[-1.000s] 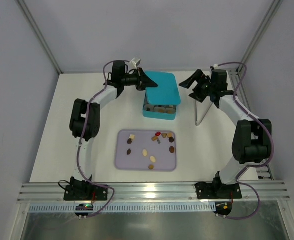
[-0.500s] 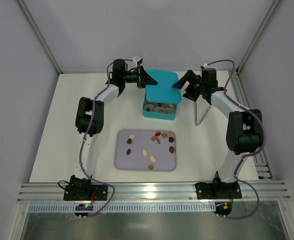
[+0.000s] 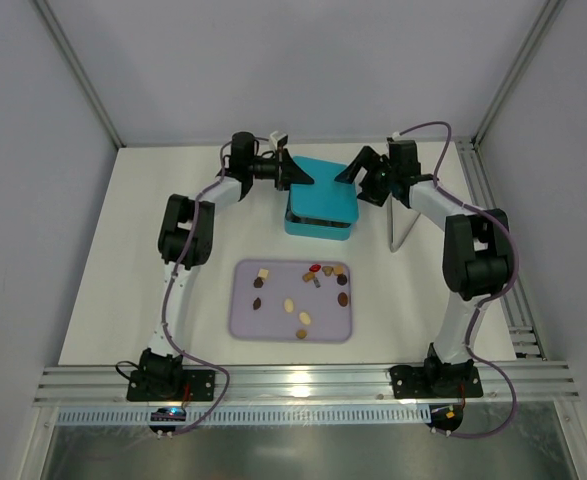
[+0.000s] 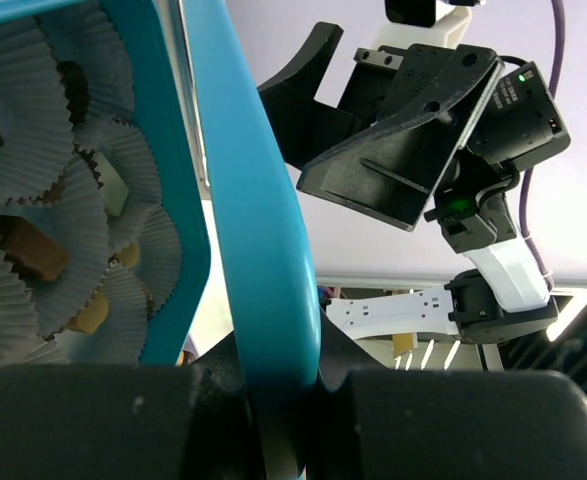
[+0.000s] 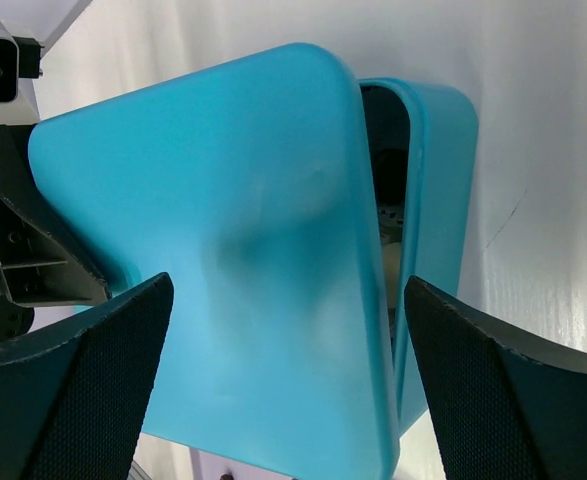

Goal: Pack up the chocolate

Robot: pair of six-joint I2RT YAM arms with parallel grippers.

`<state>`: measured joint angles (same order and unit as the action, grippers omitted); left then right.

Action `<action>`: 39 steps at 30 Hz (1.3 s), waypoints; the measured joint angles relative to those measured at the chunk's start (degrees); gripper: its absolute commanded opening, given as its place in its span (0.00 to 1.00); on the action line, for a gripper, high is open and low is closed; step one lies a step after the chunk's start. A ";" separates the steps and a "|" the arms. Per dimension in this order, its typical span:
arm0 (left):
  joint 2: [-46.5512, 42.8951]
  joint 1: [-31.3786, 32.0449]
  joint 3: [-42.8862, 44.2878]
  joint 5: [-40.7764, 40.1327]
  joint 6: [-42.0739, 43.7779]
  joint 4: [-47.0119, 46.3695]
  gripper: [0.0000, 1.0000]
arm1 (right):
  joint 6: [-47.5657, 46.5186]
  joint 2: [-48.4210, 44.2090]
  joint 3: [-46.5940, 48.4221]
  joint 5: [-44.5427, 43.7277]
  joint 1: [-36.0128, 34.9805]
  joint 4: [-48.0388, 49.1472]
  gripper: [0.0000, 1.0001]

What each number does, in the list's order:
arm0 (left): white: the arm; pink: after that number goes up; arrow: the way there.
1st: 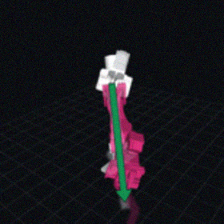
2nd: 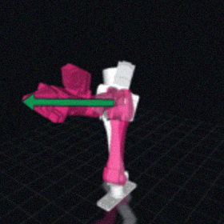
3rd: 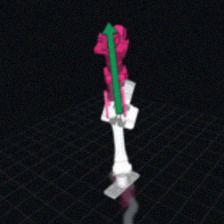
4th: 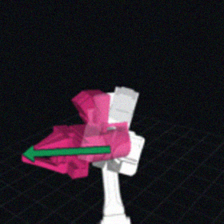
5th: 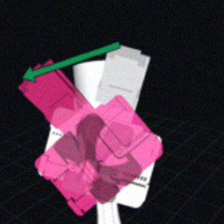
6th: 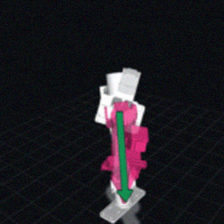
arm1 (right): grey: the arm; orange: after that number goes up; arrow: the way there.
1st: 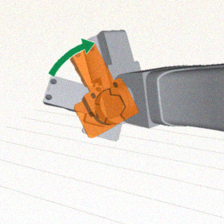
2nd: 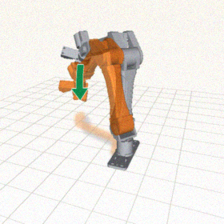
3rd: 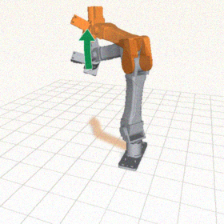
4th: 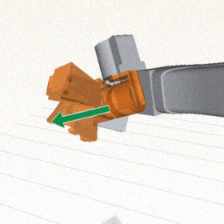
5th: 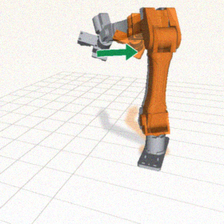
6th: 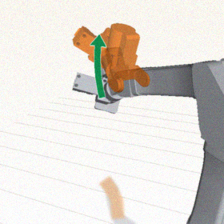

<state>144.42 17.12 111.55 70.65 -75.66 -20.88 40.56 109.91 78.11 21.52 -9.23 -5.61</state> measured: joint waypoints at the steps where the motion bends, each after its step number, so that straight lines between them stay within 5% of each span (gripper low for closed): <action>1: 0.09 0.00 0.00 0.02 0.33 0.42 0.03 | -0.02 0.07 0.00 -0.02 -0.15 -0.02 0.96; 21: 0.35 -0.98 1.31 -0.04 9.77 11.56 0.15 | -1.46 1.16 0.00 -2.40 -1.73 -0.02 0.96; 39: 2.12 -1.79 1.77 -1.20 13.81 16.76 0.51 | -1.75 1.36 -0.31 -2.58 -2.29 0.00 0.95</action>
<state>146.54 15.33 113.32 69.45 -61.84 -4.12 38.81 111.26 77.80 18.94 -11.53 -5.61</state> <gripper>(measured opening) 0.484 0.959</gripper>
